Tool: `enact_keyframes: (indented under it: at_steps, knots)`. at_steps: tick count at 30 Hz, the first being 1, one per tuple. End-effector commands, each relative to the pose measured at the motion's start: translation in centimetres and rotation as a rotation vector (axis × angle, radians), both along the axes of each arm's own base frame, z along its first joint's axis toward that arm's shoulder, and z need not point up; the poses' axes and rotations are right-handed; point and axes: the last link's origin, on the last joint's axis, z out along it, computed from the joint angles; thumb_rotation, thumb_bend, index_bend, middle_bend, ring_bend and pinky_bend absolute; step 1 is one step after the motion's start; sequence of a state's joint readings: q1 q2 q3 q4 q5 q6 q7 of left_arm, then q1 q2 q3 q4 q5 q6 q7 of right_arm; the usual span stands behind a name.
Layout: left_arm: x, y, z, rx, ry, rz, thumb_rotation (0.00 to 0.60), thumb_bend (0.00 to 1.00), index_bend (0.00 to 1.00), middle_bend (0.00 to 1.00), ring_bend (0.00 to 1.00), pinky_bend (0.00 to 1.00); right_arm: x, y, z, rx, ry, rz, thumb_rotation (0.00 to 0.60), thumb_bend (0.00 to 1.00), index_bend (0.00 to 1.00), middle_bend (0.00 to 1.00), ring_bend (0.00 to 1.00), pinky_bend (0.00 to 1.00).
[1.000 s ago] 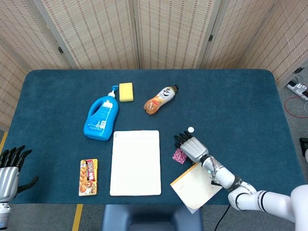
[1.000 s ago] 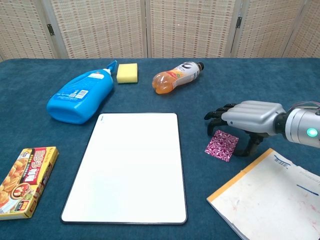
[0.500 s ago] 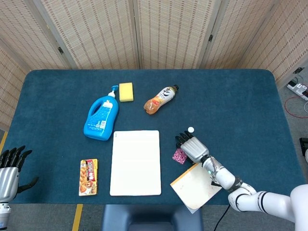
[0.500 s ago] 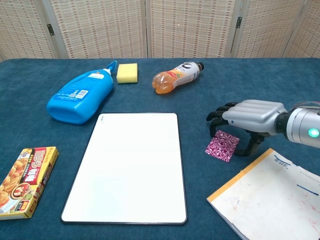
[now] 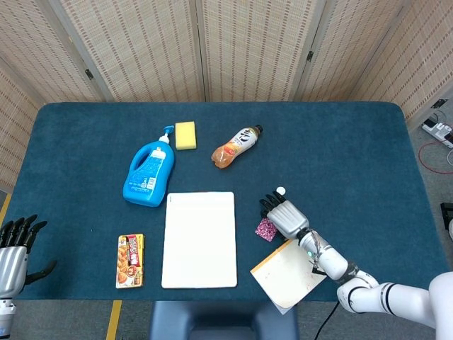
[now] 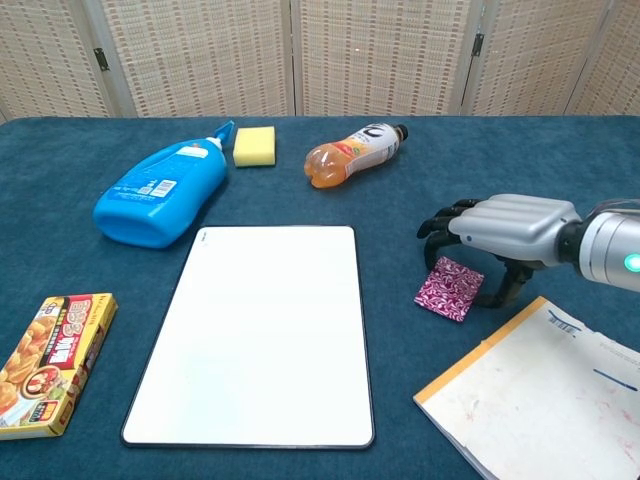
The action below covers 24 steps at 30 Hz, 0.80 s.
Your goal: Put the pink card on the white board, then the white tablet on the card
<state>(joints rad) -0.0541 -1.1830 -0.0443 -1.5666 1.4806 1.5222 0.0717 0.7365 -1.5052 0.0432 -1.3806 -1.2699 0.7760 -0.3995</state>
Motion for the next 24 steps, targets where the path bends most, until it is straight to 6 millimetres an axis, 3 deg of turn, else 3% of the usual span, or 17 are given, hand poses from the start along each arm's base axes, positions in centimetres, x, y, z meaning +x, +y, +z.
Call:
enact_keyframes:
  at_steps: [1,5,9,20,24]
  knots:
    - [0.0,0.0,0.0,0.001,0.0,0.0,0.6,0.24,0.2,0.11,0.09,0.0,0.3,-0.1,0.3,-0.008,-0.009,0.008,0.6,0.34,0.37,0.13,0.0,0.0]
    - [0.0,0.0,0.1,0.003,0.002,0.0,0.6,0.24,0.2,0.11,0.09,0.0,1.3,-0.2,0.8,-0.017,-0.033,0.024,0.6,0.34,0.37,0.13,0.0,0.0]
    - [0.2,0.1,0.1,0.003,0.005,-0.006,0.6,0.24,0.2,0.11,0.09,0.0,3.6,-0.3,0.3,0.002,-0.051,0.069,0.6,0.34,0.37,0.13,0.0,0.0]
    - [0.4,-0.2,0.3,0.006,0.009,-0.008,0.6,0.24,0.2,0.11,0.09,0.0,10.8,-0.4,-3.1,0.068,-0.087,0.18,0.6,0.34,0.37,0.13,0.0,0.0]
    - [0.2,-0.3,0.4,0.008,0.008,-0.002,0.6,0.24,0.2,0.11,0.09,0.0,12.4,-0.4,-4.5,0.084,-0.078,0.204,0.6,0.34,0.37,0.13,0.0,0.0]
